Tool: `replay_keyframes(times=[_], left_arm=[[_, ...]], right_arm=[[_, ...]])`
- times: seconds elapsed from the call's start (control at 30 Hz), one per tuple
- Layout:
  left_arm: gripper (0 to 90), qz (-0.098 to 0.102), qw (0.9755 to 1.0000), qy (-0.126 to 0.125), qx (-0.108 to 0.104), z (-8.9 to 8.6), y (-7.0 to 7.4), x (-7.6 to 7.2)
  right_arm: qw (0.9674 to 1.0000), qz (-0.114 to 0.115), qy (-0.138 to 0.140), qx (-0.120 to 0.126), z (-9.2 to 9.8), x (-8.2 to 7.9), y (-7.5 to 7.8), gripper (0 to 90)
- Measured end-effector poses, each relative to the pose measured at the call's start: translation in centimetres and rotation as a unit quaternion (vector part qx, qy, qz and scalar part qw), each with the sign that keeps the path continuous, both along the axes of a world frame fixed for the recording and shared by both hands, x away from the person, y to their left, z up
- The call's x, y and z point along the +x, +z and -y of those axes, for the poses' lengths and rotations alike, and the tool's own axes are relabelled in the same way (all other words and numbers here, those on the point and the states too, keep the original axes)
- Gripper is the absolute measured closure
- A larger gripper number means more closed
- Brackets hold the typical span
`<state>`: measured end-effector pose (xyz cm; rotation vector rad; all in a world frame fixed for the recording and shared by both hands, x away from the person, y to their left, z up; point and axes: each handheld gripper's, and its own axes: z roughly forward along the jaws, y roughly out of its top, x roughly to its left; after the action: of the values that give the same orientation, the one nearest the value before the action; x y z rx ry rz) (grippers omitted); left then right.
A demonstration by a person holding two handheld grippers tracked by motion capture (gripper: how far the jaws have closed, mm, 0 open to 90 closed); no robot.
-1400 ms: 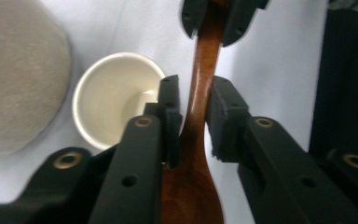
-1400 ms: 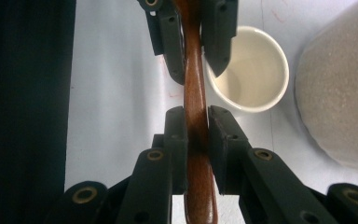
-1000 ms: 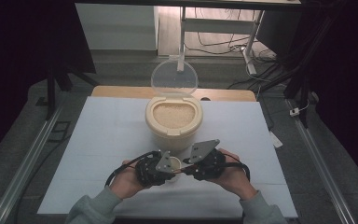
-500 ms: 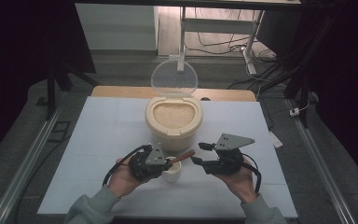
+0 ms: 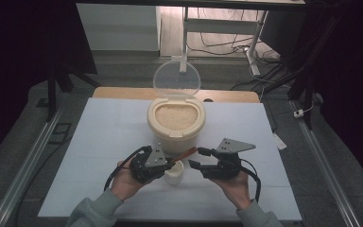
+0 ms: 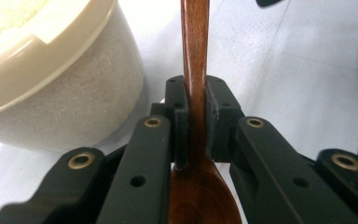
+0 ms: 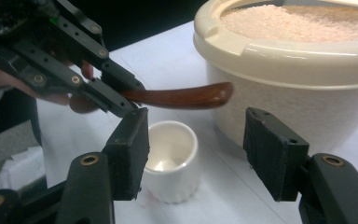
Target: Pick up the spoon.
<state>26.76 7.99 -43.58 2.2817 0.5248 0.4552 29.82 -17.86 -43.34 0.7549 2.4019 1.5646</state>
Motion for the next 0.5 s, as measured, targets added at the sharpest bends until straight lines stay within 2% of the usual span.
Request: replay_keyframes(times=[0.1, 0.27, 0.4, 0.5], left_arm=[[80.2, 0.006, 1.0, 0.002, -0.004, 0.1, 0.0, -0.1], [80.1, 0.012, 0.9999, 0.001, -0.007, 0.3, 0.0, -0.4], [80.1, 0.016, 0.9998, -0.001, -0.006, 0.5, 0.0, -0.5], [80.1, 0.019, 0.9998, -0.002, -0.003, 0.7, -0.1, -0.6]], right_arm=[[0.9998, -0.011, -0.007, 0.015, -0.5, 0.1, -0.2, 41.0], [0.9993, -0.017, -0.018, 0.027, -1.1, 0.1, -0.4, 42.2], [0.9988, -0.019, -0.023, 0.037, -1.2, 0.1, -0.4, 45.3], [0.9982, -0.023, -0.024, 0.05, -1.3, 0.2, -0.4, 51.1]])
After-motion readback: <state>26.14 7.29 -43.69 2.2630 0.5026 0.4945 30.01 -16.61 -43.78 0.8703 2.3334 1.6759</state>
